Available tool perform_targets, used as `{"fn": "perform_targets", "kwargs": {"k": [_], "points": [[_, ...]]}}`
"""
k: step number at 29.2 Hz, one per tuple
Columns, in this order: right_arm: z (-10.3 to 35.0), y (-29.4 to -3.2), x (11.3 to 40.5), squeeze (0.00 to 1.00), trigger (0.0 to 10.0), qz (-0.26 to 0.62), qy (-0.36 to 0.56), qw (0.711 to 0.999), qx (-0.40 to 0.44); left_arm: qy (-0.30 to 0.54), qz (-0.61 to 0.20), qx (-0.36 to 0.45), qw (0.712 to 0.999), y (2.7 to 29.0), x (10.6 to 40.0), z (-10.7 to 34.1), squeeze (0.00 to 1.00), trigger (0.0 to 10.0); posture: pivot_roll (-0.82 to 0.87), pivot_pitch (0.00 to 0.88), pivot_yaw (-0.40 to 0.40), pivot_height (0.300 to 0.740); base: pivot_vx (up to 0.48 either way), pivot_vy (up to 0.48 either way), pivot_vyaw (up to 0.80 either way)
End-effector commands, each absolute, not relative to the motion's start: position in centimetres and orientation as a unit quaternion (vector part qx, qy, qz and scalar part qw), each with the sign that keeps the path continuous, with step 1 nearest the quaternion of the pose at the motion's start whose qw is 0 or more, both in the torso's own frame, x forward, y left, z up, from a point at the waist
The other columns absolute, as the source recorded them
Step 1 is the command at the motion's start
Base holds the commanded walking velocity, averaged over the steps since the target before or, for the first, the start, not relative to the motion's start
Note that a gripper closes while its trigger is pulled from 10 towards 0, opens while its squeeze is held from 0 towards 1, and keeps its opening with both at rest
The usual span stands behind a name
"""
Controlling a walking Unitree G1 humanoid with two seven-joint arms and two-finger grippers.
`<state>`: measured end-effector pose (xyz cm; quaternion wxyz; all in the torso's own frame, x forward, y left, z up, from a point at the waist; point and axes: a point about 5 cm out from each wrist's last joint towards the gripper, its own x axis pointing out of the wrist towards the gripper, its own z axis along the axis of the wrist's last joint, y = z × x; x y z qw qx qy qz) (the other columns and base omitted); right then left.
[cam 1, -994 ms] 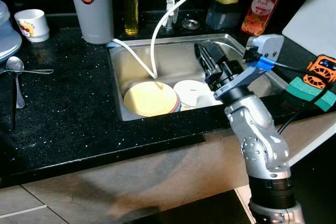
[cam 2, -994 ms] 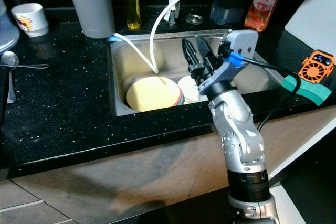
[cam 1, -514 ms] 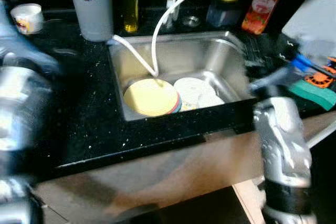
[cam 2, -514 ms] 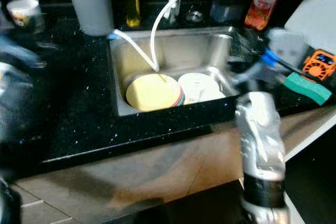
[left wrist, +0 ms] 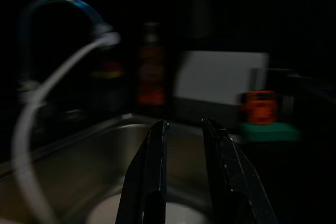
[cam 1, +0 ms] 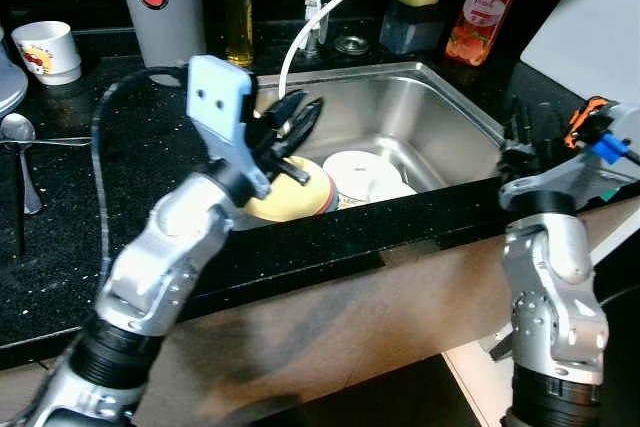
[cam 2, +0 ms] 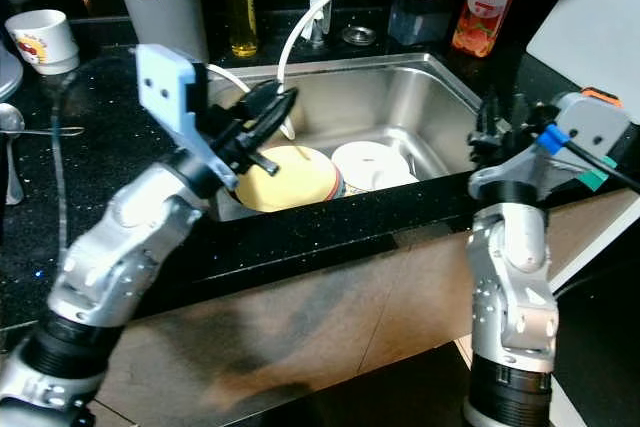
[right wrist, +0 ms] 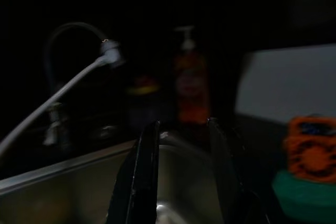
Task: Kitchen organization
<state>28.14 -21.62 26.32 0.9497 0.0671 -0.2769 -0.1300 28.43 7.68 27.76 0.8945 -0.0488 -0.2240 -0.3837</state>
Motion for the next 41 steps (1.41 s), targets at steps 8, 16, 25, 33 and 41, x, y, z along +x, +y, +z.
{"fn": "perform_targets", "kwargs": {"k": [8,16,25,33,41], "points": [[27.0,-20.9,28.0,0.00,10.0,-0.121,-0.293,0.945,0.079,-0.222,-0.307,-0.073,0.923,7.5,29.1,27.8,0.00,10.0,0.00,0.069,-0.031,0.740,0.000,0.000,0.00],[26.7,-19.2,28.8,0.00,10.0,-0.094,-0.284,0.948,0.106,-0.222,-0.263,-0.070,0.936,8.3,29.6,27.9,0.00,10.0,0.00,0.071,-0.036,0.740,0.000,0.000,0.00],[26.6,-19.4,28.9,0.00,10.0,-0.091,-0.280,0.950,0.107,-0.215,-0.253,-0.062,0.941,8.0,29.3,27.3,0.00,10.0,0.01,0.065,-0.047,0.740,0.000,0.000,0.00],[26.4,-19.3,28.9,0.00,10.0,-0.088,-0.278,0.951,0.106,-0.211,-0.255,-0.056,0.942,7.7,29.2,27.0,0.00,10.0,0.01,0.062,-0.047,0.740,-0.308,0.000,0.00],[26.2,-19.4,29.0,0.00,10.0,-0.090,-0.276,0.951,0.107,-0.207,-0.256,-0.048,0.943,7.7,29.2,26.8,0.00,10.0,0.01,0.062,-0.040,0.740,-0.457,0.000,0.00]]}}
